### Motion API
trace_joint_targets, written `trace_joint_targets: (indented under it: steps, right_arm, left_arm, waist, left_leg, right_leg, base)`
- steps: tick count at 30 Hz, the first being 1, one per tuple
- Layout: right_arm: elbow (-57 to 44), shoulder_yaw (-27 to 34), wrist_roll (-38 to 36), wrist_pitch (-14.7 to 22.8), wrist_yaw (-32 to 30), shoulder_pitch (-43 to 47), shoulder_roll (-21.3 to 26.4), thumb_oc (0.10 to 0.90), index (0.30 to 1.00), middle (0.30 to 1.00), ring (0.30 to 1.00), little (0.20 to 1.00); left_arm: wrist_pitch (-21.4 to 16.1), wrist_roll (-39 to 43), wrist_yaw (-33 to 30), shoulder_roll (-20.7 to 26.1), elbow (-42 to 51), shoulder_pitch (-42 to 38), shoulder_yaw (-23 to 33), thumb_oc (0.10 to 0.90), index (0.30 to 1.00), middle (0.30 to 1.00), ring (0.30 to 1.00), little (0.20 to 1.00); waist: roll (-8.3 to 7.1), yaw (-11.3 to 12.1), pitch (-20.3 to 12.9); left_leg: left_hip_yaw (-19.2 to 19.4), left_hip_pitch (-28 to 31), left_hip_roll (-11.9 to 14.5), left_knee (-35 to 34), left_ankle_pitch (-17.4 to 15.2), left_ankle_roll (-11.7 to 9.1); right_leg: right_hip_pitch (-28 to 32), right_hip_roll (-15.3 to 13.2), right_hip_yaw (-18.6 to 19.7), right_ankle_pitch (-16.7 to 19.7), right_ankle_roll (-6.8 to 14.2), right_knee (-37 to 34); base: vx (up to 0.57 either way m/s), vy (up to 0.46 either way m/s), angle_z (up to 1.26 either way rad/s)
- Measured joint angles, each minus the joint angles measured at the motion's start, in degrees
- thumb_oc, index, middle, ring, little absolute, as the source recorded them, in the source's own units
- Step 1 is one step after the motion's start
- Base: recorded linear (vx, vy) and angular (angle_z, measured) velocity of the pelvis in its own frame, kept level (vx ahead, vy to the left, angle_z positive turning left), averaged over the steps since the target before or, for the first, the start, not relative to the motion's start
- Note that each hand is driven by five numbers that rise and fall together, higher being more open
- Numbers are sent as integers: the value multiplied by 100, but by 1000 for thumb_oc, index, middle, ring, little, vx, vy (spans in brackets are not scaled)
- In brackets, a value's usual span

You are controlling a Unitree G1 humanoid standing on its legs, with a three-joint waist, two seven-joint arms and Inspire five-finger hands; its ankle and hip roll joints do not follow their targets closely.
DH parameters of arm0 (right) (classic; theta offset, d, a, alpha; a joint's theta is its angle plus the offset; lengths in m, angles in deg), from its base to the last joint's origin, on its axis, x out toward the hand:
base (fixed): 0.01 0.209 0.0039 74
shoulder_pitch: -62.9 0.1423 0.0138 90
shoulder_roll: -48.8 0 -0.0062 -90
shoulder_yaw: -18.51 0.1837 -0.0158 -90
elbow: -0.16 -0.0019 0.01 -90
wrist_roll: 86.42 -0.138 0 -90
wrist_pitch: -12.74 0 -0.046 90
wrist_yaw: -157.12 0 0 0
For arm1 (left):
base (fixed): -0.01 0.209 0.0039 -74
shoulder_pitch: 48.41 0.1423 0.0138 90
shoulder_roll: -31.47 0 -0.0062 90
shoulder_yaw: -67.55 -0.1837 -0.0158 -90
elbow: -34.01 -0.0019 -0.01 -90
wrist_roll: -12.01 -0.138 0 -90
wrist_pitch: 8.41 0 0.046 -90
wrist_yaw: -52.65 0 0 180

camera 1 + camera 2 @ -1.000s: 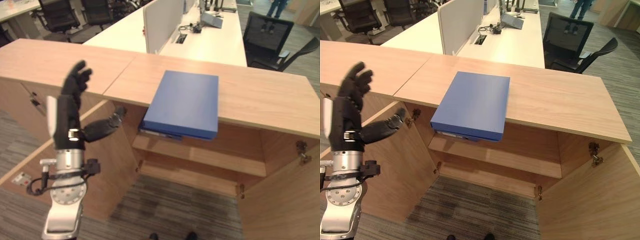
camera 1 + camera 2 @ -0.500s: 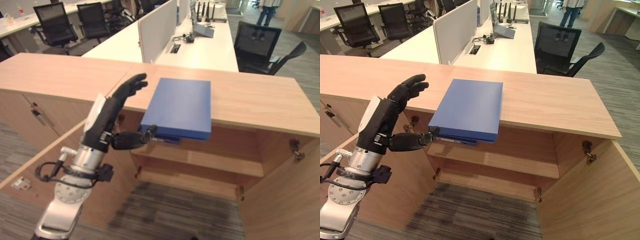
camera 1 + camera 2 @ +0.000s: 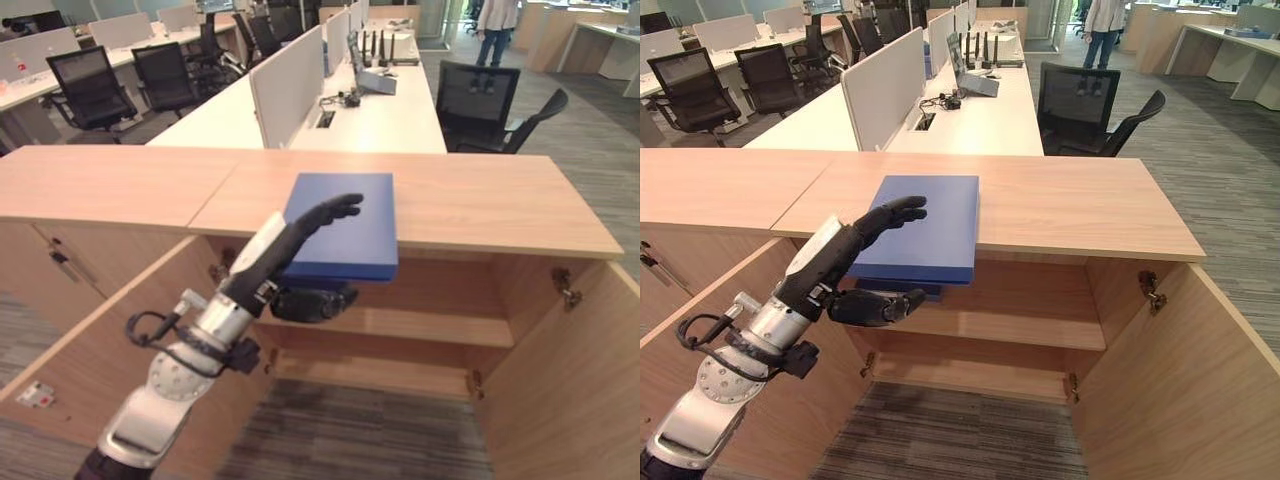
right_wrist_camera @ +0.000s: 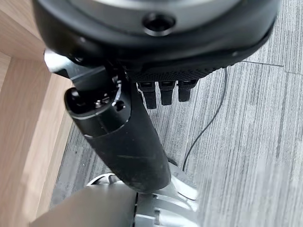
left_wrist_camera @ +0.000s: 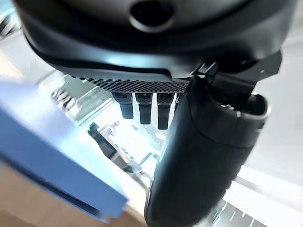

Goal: Put the empty folder in the office cabinet

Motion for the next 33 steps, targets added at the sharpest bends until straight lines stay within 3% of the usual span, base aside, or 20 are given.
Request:
trace_joint_targets:
  steps: [7,14,33]
  right_arm:
    - [-7,-98,0,5,-21,-26,2,800,900,900,900,900]
    - [-4,-108,2,9,-100,-20,-12,800,900,900,900,900]
    - [-32,-104,103,5,-147,-50,-56,800,900,900,900,900]
  left_arm:
    - [-194,-1804,-171,170,-307,-454,-190,800,900,900,900,900]
    - [-397,-2941,-415,329,-471,-638,-478,800,900,900,900,900]
    - [-339,-3367,-592,16,-951,-87,-586,800,900,900,900,900]
  waist:
    - [-6,-31,-3]
    - [-25,-80,-9]
    - [-48,-126,-16]
  left_leg:
    - [43,15,-1,-2,-7,-2]
    - [60,19,-6,-3,-7,23]
    - [174,65,-9,-4,-45,55]
  right_leg:
    - [-6,1,40,11,9,0]
    - [-11,1,56,10,9,0]
    - [-8,4,138,11,10,0]
  base:
    - [0,0,-3]
    - [0,0,0]
    - [1,2,-1]
